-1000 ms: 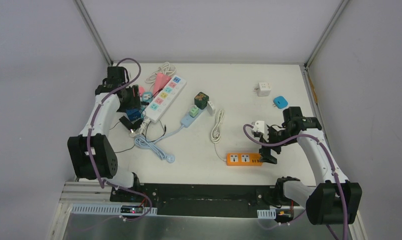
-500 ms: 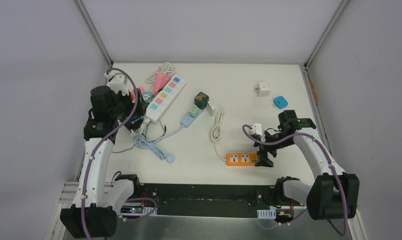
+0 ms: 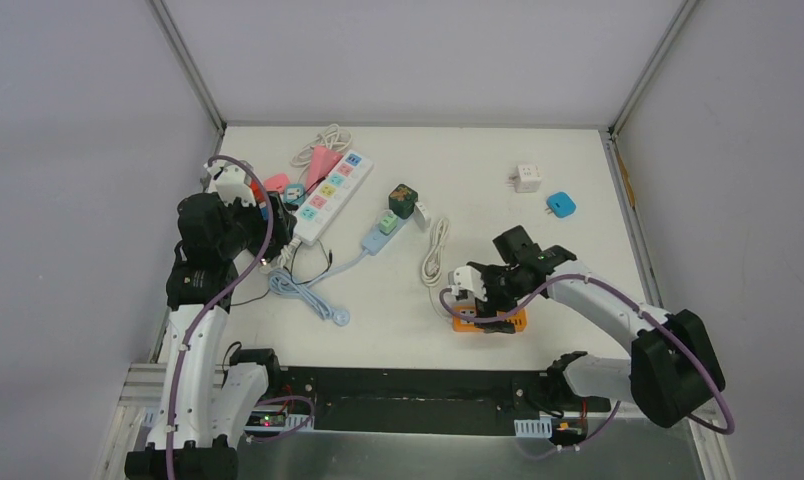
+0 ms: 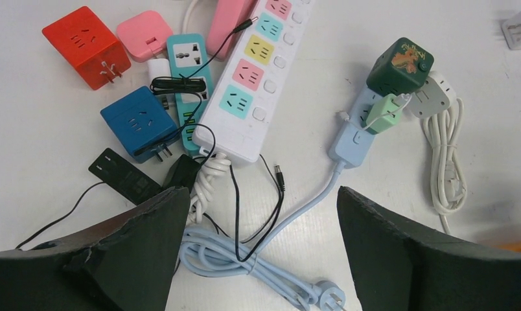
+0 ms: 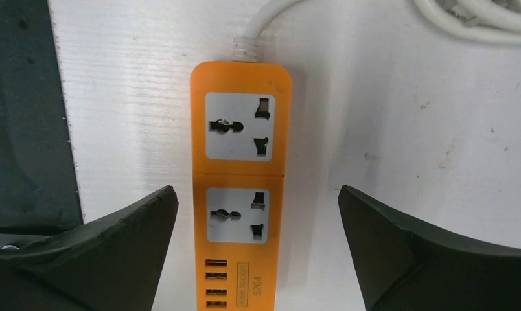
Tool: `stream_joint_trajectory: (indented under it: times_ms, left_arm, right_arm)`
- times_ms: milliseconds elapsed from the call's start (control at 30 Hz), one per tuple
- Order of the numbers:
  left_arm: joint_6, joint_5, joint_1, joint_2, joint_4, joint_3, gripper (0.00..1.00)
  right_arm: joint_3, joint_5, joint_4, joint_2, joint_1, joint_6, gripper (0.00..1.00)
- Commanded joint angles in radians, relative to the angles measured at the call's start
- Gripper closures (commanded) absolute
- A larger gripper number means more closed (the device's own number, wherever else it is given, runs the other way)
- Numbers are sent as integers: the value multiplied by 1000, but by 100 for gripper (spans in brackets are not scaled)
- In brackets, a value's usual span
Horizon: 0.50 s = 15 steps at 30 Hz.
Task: Pull the plug off the socket
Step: Move the socket to the center of the board.
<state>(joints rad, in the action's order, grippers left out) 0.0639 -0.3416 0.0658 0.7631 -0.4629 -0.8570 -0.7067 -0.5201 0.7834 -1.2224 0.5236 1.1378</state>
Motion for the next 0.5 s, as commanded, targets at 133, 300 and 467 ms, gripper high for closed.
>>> stream_joint_trajectory:
  times_ms: [133, 300, 467]
  left_arm:
    - [29, -11, -3, -11, 39, -11, 13]
    - [32, -16, -3, -11, 38, -10, 12]
    - [35, -22, -4, -10, 39, -12, 12]
  right_arm:
    - [5, 152, -85, -89, 95, -49, 8]
    - [6, 178, -95, -112, 122, -62, 18]
    - [-7, 185, -82, -128, 122, -75, 38]
